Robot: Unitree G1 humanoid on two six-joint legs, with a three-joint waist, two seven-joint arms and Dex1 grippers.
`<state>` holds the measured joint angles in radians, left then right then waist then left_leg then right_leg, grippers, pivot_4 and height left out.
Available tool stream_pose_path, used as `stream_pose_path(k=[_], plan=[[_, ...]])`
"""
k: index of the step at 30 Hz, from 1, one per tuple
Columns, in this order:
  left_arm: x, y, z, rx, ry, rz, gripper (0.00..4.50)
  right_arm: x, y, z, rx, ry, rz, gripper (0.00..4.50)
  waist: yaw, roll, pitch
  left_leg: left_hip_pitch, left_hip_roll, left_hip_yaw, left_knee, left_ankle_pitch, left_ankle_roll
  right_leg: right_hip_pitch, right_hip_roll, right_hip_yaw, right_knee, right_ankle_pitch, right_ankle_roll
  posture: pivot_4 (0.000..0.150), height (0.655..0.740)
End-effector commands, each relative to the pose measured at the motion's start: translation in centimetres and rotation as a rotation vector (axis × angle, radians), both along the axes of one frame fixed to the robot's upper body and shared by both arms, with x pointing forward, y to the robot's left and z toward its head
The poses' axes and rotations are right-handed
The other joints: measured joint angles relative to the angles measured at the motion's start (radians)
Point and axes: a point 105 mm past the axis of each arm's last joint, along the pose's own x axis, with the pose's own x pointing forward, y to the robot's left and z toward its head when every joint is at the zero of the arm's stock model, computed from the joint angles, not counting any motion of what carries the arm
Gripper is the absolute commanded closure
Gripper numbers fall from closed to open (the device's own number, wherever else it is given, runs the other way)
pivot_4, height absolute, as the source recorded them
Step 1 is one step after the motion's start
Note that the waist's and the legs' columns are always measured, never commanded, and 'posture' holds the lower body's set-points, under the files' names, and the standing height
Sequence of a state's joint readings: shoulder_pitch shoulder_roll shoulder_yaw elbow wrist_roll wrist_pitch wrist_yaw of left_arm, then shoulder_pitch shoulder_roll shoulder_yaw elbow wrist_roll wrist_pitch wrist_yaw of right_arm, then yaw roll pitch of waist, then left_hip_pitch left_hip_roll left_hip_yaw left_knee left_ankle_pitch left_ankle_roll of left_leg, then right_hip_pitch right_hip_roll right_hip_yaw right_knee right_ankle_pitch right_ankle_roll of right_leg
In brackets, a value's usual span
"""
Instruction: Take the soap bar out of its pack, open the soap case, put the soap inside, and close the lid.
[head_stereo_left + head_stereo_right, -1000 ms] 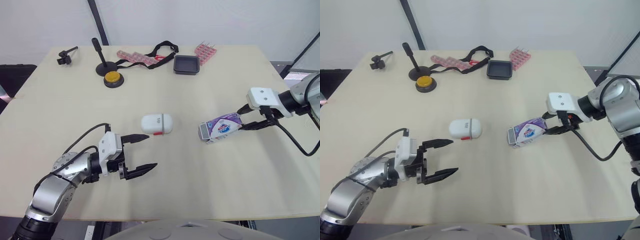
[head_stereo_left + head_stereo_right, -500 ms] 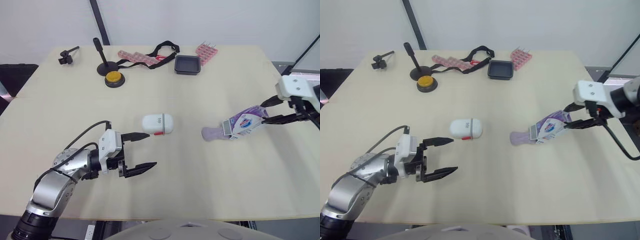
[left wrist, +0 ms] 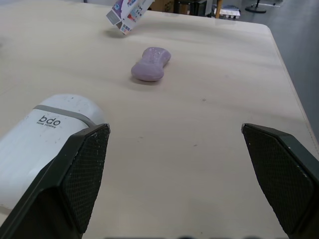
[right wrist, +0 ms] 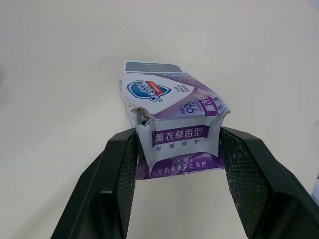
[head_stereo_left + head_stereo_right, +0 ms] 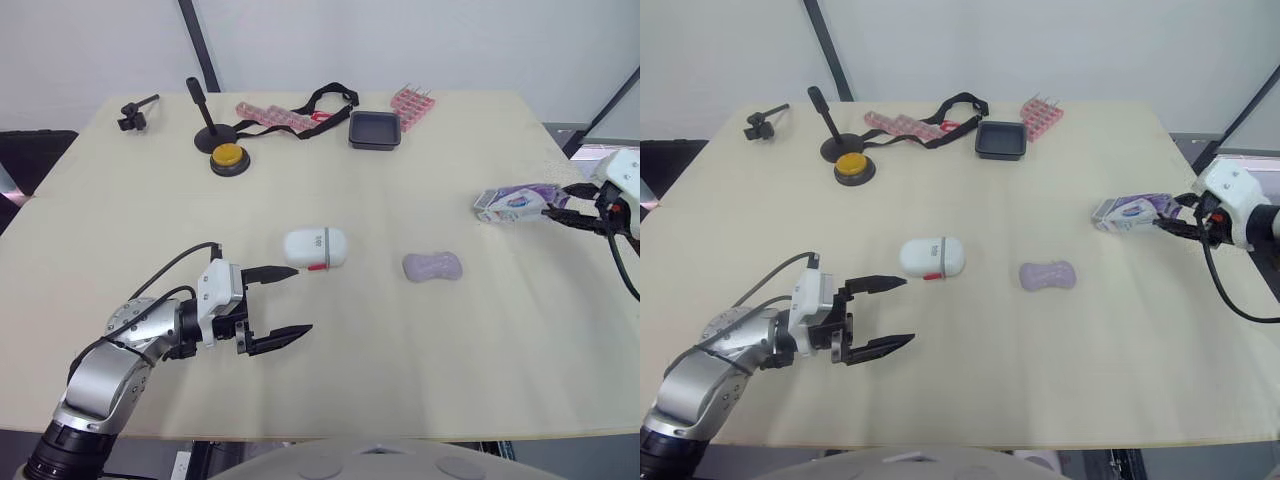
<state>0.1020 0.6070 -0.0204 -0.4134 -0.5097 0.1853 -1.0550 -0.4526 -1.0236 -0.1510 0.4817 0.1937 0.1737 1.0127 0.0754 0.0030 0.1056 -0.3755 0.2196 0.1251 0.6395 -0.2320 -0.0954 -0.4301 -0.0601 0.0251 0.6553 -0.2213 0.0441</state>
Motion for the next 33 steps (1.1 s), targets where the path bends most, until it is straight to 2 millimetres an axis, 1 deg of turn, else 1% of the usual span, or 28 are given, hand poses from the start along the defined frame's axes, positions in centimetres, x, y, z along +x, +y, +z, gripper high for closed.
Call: stream_pose_path(k=[1,3,5,8,10,13,18,21,22,23,24,30,32,33], plan=[[0.0,0.0,0.7,-0.012,-0.036,-0.005,0.0,0.1,-0.6,-1.1,0.074,-0.05,-0.144,1.86,0.001,-0.001,-0.001,0.0,0.0,0.0,0.0,0.0,0.0,0.0,0.0,0.0,0.0,0.0,0.0,0.15,0.7291],[-0.1,0.1,0.6,-0.01,-0.036,-0.004,0.0,-0.6,0.0,-3.1,0.076,0.016,-0.159,1.86,0.006,0.0,-0.001,0.0,0.0,0.0,0.0,0.0,0.0,0.001,0.0,0.0,0.0,0.0,0.0,0.15,0.7291],[-0.1,0.2,0.6,-0.009,-0.036,-0.002,0.0,-1.1,-0.1,-4.4,0.066,0.062,-0.214,1.86,0.006,0.002,-0.001,0.001,0.0,0.0,0.0,0.0,0.0,0.001,0.0,-0.001,-0.001,0.0,0.0,0.15,0.7291],[-0.2,0.2,0.5,-0.01,-0.036,0.002,0.0,-1.7,-0.3,-6.2,0.106,0.117,-0.295,1.86,0.003,0.003,-0.001,0.0,-0.001,0.0,0.0,0.0,0.0,0.001,-0.001,0.0,-0.001,0.0,0.0,0.15,0.7291],[-0.2,0.1,0.5,-0.011,-0.036,0.004,0.0,-1.7,-0.2,-6.8,0.149,0.134,-0.336,1.86,0.0,0.003,-0.001,0.0,0.0,0.001,0.0,0.0,0.0,0.001,0.0,0.0,-0.001,0.0,0.0,0.15,0.7291],[-0.4,0.0,0.4,-0.013,-0.035,0.003,0.0,-1.5,0.2,-7.1,0.178,0.14,-0.349,1.86,-0.002,0.003,-0.001,0.0,0.0,0.001,-0.001,0.0,0.0,0.002,0.0,0.001,-0.001,0.0,0.0,0.15,0.7291],[-0.4,0.2,0.3,-0.011,-0.035,0.006,0.0,-1.3,0.4,-6.9,0.201,0.153,-0.351,1.86,-0.002,0.003,-0.001,0.001,0.0,0.002,-0.001,0.0,-0.001,0.003,0.0,0.001,-0.001,0.0,0.0,0.15,0.7291],[-0.4,0.2,0.2,-0.01,-0.035,0.007,0.0,-1.4,0.4,-6.8,0.19,0.164,-0.34,1.02,-0.001,0.003,-0.001,0.001,0.0,0.002,-0.001,0.0,-0.001,0.003,0.0,0.001,-0.001,0.0,0.0,0.15,0.7291],[-0.4,0.2,0.2,-0.01,-0.035,0.008,0.0,-1.4,0.4,-6.7,0.195,0.162,-0.347,0.68,-0.001,0.003,-0.001,0.001,0.0,0.002,-0.001,0.0,-0.001,0.003,0.0,0.001,-0.001,0.0,0.0,0.15,0.7291],[-0.4,0.1,0.2,-0.012,-0.036,0.008,0.0,-1.3,0.3,-6.5,0.192,0.157,-0.343,0.53,0.0,0.003,-0.001,0.001,-0.001,0.002,-0.001,0.0,-0.001,0.003,0.0,0.001,-0.001,0.0,0.0,0.15,0.7291],[-0.4,0.1,0.2,-0.013,-0.037,0.008,0.0,-1.4,0.3,-6.3,0.183,0.155,-0.337,0.02,0.001,0.003,-0.001,0.001,-0.001,0.002,-0.001,0.0,-0.001,0.003,-0.001,0.001,-0.001,0.0,0.0,0.15,0.7291],[-0.1,0.0,0.2,-0.015,-0.041,0.013,0.0,-1.8,-0.1,-5.1,0.142,0.131,-0.306,0.02,0.002,0.003,-0.001,0.001,-0.001,0.002,-0.001,0.0,-0.001,0.003,-0.001,0.001,-0.002,0.0,0.0,0.15,0.7291],[0.3,0.3,0.4,-0.014,-0.051,0.026,0.0,-1.7,0.3,-2.9,0.139,0.047,-0.218,0.02,0.002,0.003,0.0,0.001,-0.001,0.002,-0.002,0.0,-0.001,0.003,-0.001,0.001,-0.002,0.0,0.0,0.15,0.7291],[0.6,0.5,0.4,-0.01,-0.058,0.036,0.0,-1.8,1.1,-1.3,0.16,-0.006,-0.133,0.02,0.003,0.003,0.0,0.001,-0.001,0.002,-0.002,0.0,-0.001,0.003,-0.001,0.001,-0.002,0.0,0.0,0.15,0.7291]])
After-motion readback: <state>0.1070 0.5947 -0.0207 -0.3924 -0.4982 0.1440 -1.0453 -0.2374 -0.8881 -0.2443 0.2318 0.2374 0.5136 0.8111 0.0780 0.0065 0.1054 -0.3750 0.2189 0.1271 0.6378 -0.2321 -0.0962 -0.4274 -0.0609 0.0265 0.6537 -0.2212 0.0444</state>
